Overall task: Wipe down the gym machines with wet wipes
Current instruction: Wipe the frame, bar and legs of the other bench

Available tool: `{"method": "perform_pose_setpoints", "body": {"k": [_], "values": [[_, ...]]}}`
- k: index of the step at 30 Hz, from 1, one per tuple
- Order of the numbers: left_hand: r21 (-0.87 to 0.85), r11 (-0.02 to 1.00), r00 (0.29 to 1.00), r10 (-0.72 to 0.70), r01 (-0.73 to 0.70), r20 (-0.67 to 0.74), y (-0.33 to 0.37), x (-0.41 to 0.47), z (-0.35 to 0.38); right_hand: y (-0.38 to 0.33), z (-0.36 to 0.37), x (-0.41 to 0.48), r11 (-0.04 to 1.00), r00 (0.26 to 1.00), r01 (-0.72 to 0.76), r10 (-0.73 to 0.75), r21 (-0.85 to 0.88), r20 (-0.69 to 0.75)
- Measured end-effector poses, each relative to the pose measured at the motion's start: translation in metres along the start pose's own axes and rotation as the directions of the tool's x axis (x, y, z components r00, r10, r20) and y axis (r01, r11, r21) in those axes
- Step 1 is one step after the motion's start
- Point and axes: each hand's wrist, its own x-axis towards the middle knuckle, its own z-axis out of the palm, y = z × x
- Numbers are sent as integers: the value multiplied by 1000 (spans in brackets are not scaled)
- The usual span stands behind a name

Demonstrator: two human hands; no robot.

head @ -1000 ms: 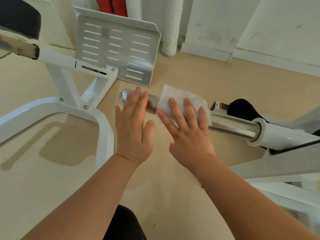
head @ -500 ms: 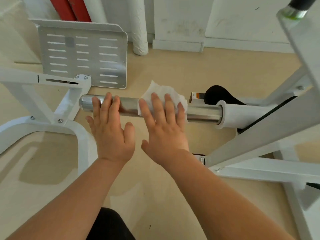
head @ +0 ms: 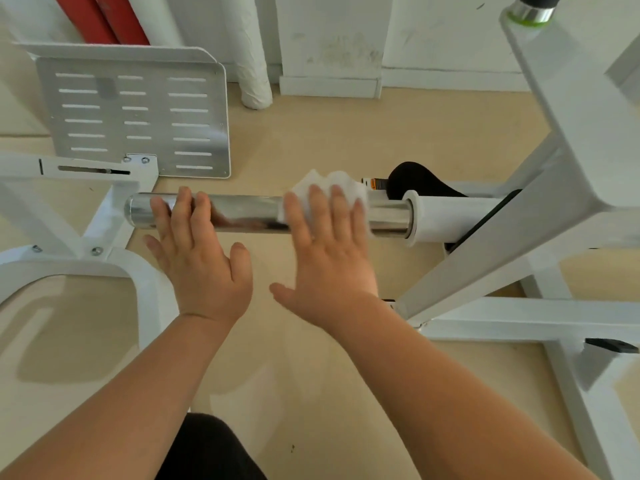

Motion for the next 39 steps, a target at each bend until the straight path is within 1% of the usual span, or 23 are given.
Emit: {"method": "perform_pose_setpoints", "body": {"k": [1,4,6,7,10,12,13,14,17,22,26,28,30,33,36,37,38,39], "values": [[3,1000,1000,-2,2,4,2,-1,1,-7,0,2,998,998,61,-61,-8,1],[25,999,1000,25,-25,-5,-3,-3,3,-4,-2,4,985,985,172,-172,1,8],[33,999,999,29,-29,-18,-7,-4,3,15,-5,-2,983,983,182,-182,6,2],[32,999,999,27,-26,-30,-8,-4,4,28,-5,-6,991,991,135,-135,3,-10],[20,999,997,35,-33,-75,-8,-3,7,50,-3,-13,995,996,-81,78,-57,-43],[2,1000,996,20,-20,-89,-5,-3,8,41,-3,-8,988,989,-146,143,-52,-46],[-7,1000,996,9,-10,-92,-2,-3,9,33,-4,-3,989,989,-141,140,-35,-41],[-15,1000,996,-1,0,-92,0,-4,9,23,-5,2,994,994,-106,105,-21,-32],[7,1000,997,-6,7,-81,0,-5,9,-8,-5,19,998,998,61,-61,20,-20],[88,996,1000,19,-17,-20,-12,-4,4,-18,2,32,976,978,173,-155,129,-138],[107,994,999,-15,10,38,-4,-3,-3,3,3,31,936,958,236,-178,262,-227],[117,993,998,-24,16,66,2,-2,-8,12,4,31,933,950,247,-181,262,-254],[116,993,994,-42,31,98,6,-1,-13,18,3,27,937,952,247,-187,247,-243],[99,991,983,-107,92,150,11,1,-20,24,-1,21,941,956,212,-145,262,-255],[146,971,944,-223,191,244,24,10,-29,27,-11,18,942,972,134,-64,308,-227],[170,957,918,-275,233,285,29,13,-34,26,-21,16,940,984,101,-46,325,-173],[186,945,891,-317,269,324,35,16,-39,26,-33,13,933,996,69,-42,354,-84],[179,939,868,-341,294,360,40,17,-46,25,-48,8,920,999,24,-41,391,36]]}}
